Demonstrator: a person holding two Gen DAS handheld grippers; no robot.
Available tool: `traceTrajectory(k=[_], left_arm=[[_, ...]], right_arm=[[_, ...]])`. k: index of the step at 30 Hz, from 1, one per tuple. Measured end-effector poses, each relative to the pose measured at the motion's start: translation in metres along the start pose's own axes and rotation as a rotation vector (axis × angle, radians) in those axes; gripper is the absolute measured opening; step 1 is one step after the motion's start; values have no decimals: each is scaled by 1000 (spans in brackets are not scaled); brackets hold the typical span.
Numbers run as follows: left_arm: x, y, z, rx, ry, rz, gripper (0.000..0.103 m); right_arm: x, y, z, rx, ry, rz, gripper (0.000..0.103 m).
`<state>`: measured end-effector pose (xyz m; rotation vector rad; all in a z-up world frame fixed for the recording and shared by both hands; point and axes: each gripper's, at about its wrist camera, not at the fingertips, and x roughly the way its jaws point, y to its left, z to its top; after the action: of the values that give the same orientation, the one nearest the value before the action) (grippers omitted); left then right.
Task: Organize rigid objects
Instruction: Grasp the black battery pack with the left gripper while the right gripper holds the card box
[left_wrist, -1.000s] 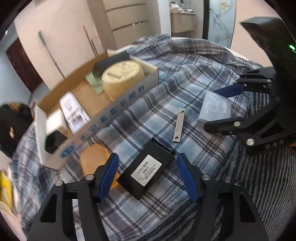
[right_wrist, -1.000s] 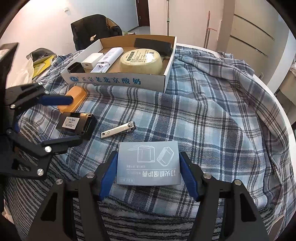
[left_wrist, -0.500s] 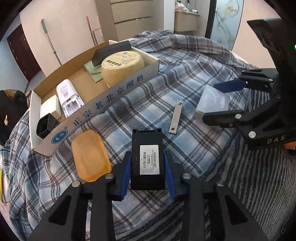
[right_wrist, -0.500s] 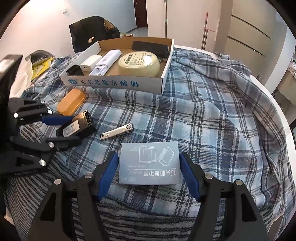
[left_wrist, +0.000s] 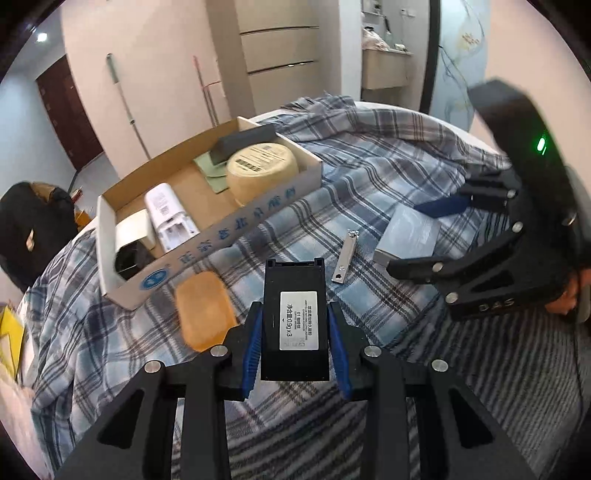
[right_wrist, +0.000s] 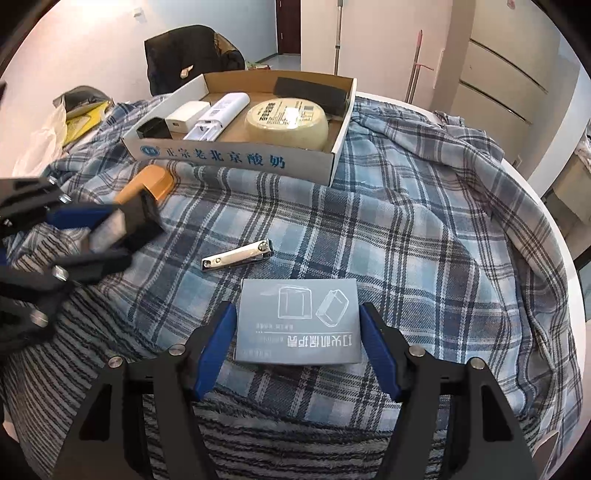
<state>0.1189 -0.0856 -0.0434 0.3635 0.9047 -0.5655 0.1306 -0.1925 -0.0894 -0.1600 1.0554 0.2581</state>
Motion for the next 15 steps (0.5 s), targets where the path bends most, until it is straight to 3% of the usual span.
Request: traceTrajectory(k=[6,11,15], left_arm=[[-19,8,-4,-85,-28,28,36],[-36,5,-19,-115,-97,64,36],[-50,5,-28,-150,-118,72,36]], right_arm=[[-5,-12,0,63,-28,33,63],[-34,-13,1,85,-160,91,62],[-40,-8,4,56,-200,-6,62]])
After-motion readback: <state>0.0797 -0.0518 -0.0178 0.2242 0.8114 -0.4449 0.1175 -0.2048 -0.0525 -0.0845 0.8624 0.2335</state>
